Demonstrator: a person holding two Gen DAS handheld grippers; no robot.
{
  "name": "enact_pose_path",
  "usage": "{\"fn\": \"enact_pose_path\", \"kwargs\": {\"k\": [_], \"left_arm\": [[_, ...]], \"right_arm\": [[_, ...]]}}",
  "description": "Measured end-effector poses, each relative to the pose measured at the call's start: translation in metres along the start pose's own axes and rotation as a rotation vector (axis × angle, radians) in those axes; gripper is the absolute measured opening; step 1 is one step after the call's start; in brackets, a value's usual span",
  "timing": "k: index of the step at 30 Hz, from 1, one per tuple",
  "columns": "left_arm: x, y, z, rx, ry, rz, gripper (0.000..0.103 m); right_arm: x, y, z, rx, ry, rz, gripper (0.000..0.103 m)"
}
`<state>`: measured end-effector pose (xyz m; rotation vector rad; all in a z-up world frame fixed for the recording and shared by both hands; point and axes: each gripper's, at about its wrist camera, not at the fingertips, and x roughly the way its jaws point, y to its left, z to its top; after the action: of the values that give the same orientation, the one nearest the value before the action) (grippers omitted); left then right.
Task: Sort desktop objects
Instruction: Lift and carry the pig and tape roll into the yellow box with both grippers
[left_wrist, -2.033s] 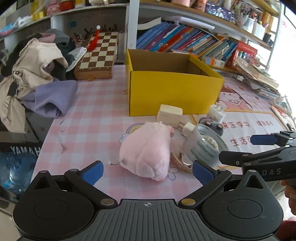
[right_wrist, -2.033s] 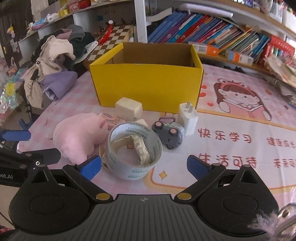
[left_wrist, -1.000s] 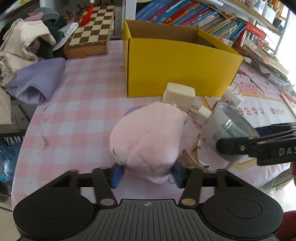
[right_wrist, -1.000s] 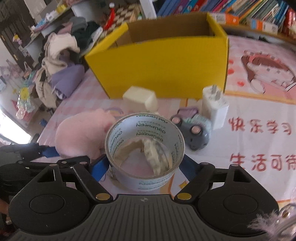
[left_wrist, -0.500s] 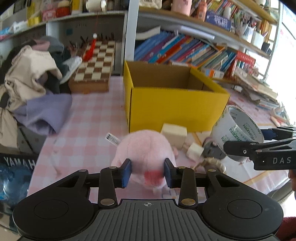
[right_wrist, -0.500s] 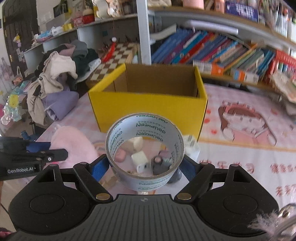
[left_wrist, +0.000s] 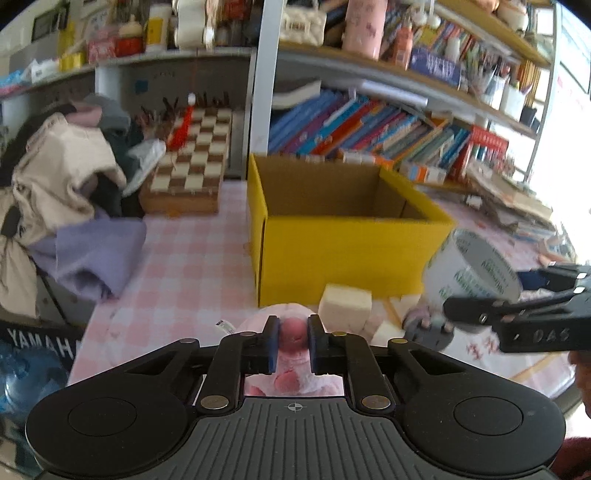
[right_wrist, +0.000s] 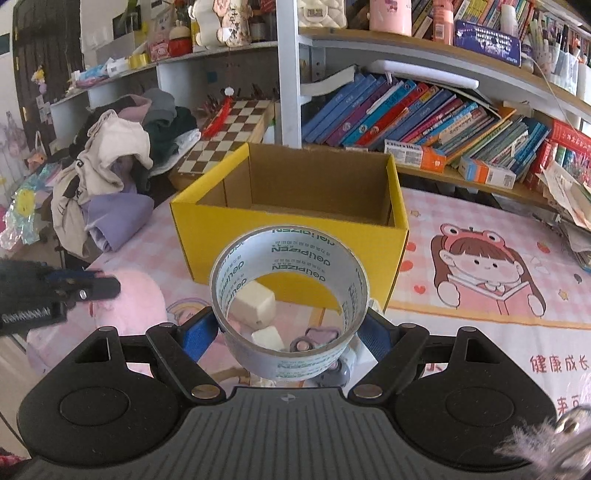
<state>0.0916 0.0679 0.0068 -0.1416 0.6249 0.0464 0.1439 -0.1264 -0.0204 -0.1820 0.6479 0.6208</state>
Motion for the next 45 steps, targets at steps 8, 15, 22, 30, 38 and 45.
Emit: {"fn": "enact_pose_path", "kwargs": {"k": [8,15,22,30,38,45], "left_arm": [[-0.019,-0.012,0.024,0.027,-0.117,-0.004,0.014],[-0.023,-0.017,0.047,0.023,-0.182,-0.005,0.014],[-0.016,-0.025,0.076,0.050,-0.241,-0.014,0.014],[0.002,-0.033,0.105,0.068,-0.278,-0.011,0.014],[0.029,-0.036,0.125,0.076,-0.270,0.004,0.014],[0.062,-0.031,0.139,0.055,-0.231,0.026,0.014]], "right_arm": [[-0.006,-0.004,0.009,-0.027,-0.044,-0.001,0.081],[-0.011,-0.016,0.026,-0.059,-0.102,-0.018,0.081],[-0.010,-0.032,0.058,-0.099,-0.171,-0.017,0.081],[0.009,-0.041,0.093,-0.155,-0.211,0.009,0.081],[0.041,-0.049,0.121,-0.211,-0.212,0.036,0.081],[0.081,-0.056,0.137,-0.258,-0.174,0.062,0.081]]}}
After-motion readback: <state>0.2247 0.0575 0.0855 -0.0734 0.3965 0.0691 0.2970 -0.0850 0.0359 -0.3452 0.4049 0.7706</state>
